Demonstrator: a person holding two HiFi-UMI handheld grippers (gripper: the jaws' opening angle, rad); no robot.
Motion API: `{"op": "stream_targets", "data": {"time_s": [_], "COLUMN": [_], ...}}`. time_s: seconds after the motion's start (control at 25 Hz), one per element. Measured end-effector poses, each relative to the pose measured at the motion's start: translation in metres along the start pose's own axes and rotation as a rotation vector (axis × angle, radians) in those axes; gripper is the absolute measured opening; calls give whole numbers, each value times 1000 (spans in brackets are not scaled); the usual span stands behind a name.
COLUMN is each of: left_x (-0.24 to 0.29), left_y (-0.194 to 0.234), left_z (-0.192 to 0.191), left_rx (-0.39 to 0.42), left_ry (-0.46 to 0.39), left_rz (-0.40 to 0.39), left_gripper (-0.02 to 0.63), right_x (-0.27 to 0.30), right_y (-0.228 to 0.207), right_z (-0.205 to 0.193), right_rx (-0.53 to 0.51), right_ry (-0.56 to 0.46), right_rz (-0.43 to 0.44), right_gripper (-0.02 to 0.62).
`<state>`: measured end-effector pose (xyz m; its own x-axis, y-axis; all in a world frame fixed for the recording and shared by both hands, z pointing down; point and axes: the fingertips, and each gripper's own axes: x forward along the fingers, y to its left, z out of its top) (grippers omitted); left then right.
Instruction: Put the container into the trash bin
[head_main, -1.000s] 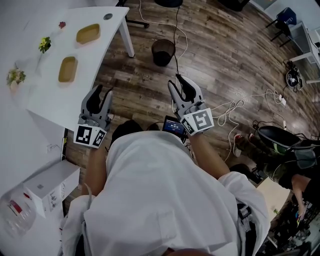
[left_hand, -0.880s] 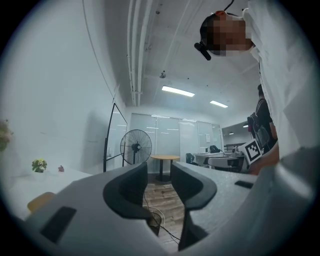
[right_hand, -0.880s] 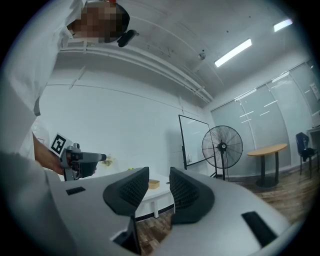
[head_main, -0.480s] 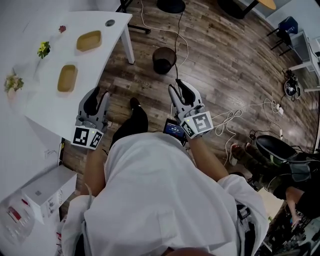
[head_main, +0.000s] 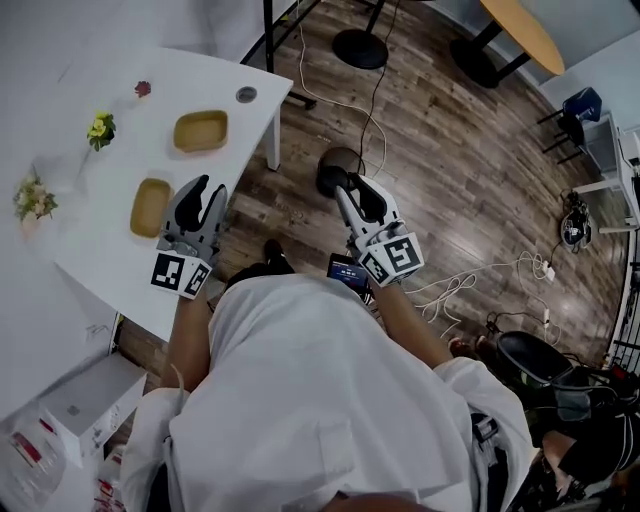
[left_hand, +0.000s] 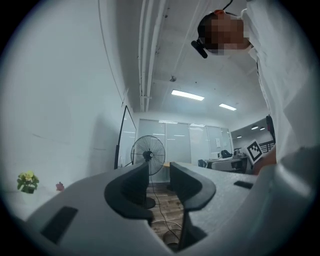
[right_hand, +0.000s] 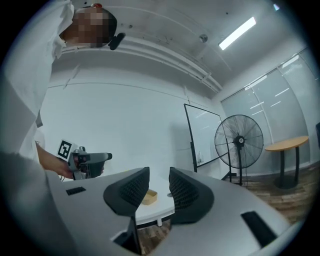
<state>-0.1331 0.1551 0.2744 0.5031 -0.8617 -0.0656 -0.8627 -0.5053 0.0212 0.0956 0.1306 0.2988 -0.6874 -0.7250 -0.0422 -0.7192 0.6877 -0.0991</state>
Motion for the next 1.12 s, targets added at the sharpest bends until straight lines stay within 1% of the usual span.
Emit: {"op": "stream_targets", "data": {"time_s": [0.12, 0.28, 0.4, 0.52, 0.68, 0.84, 0.96, 1.12], "left_x": [18, 23, 13, -1, -22, -40, -50, -56], "left_y": [48, 107, 132, 152, 177, 202, 222, 243], "left_z": [6, 5, 0, -10, -20, -33, -42, -50], "left_rx": [3, -8, -18, -38, -53, -66, -77, -98], "left_ry": [-15, -23, -24, -17, 3, 30, 46, 77], "left_rz": [38, 106, 168, 245, 349, 459, 544, 644], "left_gripper": [137, 137, 137, 137, 133, 130, 130, 130], "right_x": [55, 123, 162, 199, 252, 302, 337, 369], "right_y": [-9, -10, -5, 1, 5, 8, 11, 14], "right_z": [5, 1, -5, -18, -43, -83, -120, -174], "right_rx": [-2, 11, 29, 78, 146, 198, 252, 385], "right_ry": [-2, 29, 63, 127, 237, 381, 515, 719], "right_rz": [38, 104, 177, 255, 327, 408, 466, 513], "right_gripper": [143, 143, 143, 143, 143, 143, 143, 143]}}
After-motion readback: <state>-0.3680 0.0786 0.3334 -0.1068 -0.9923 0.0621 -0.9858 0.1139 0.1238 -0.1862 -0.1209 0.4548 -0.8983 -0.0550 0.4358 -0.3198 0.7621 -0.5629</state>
